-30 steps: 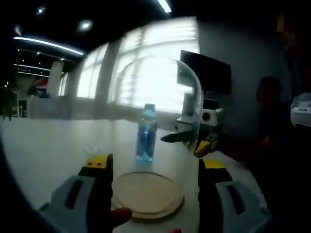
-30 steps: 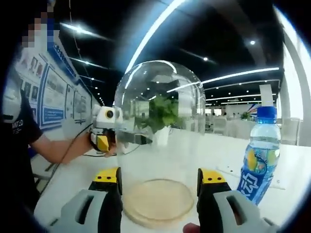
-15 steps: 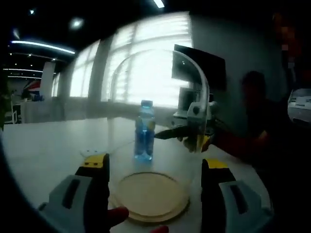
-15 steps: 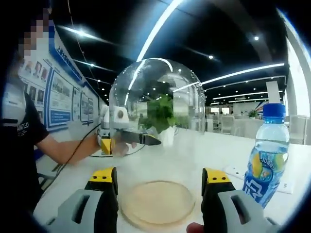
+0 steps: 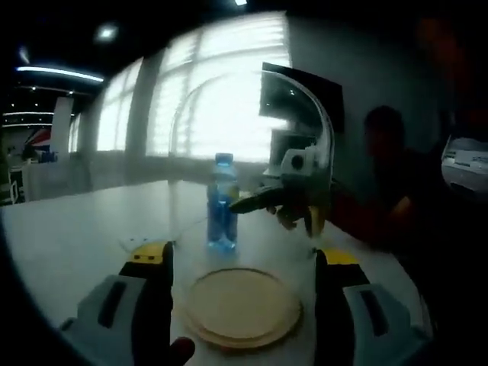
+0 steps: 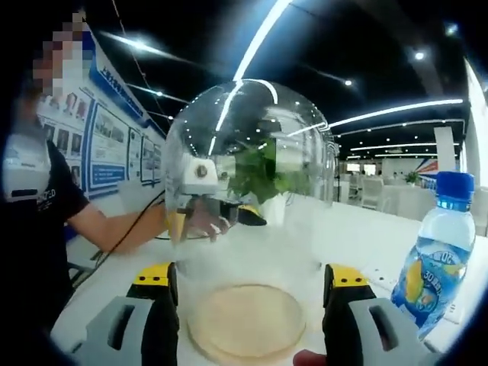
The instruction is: Open the cover put in the Mizone put the cover back on
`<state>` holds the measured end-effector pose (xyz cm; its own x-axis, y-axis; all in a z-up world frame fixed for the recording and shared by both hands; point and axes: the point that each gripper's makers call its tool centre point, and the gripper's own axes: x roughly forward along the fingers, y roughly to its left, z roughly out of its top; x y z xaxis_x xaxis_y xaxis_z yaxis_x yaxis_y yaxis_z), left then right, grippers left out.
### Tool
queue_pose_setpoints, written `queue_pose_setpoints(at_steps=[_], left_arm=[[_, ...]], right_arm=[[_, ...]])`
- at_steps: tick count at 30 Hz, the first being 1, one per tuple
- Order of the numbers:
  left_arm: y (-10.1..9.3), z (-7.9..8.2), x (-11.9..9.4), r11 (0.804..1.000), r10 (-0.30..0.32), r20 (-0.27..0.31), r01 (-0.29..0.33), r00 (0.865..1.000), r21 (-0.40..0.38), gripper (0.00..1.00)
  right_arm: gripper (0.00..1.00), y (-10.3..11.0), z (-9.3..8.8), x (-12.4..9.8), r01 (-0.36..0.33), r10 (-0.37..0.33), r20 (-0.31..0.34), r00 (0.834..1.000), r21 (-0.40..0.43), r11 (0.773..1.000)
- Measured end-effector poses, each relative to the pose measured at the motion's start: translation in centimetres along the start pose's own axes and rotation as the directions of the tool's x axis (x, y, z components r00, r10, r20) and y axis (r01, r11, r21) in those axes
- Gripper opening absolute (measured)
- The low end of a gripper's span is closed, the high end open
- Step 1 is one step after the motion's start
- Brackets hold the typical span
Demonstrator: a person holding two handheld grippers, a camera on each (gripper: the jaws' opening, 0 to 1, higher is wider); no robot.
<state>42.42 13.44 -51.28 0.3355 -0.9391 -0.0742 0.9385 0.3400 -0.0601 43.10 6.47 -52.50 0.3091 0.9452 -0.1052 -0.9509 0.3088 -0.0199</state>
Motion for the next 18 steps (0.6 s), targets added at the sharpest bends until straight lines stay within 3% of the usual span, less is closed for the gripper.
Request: queue_pose_setpoints(at_steps=[6,18], left_arm=[[0.0,0.0,0.6,1.0,-0.013,0.005,0.013,1.0,0.018,0.71],[0.2,-0.2,1.5,0.999,-0.042,0.037,0.042,0.998,0.01,0.75]], right_arm=[[0.72,0.1,0.0,0.4,-0.029,0.029,0.011,1.0,-0.002,1.0],[0.82,0.1,-0.3,2.0,-0.081,0.079,0.048,0.996,0.045,0.996]])
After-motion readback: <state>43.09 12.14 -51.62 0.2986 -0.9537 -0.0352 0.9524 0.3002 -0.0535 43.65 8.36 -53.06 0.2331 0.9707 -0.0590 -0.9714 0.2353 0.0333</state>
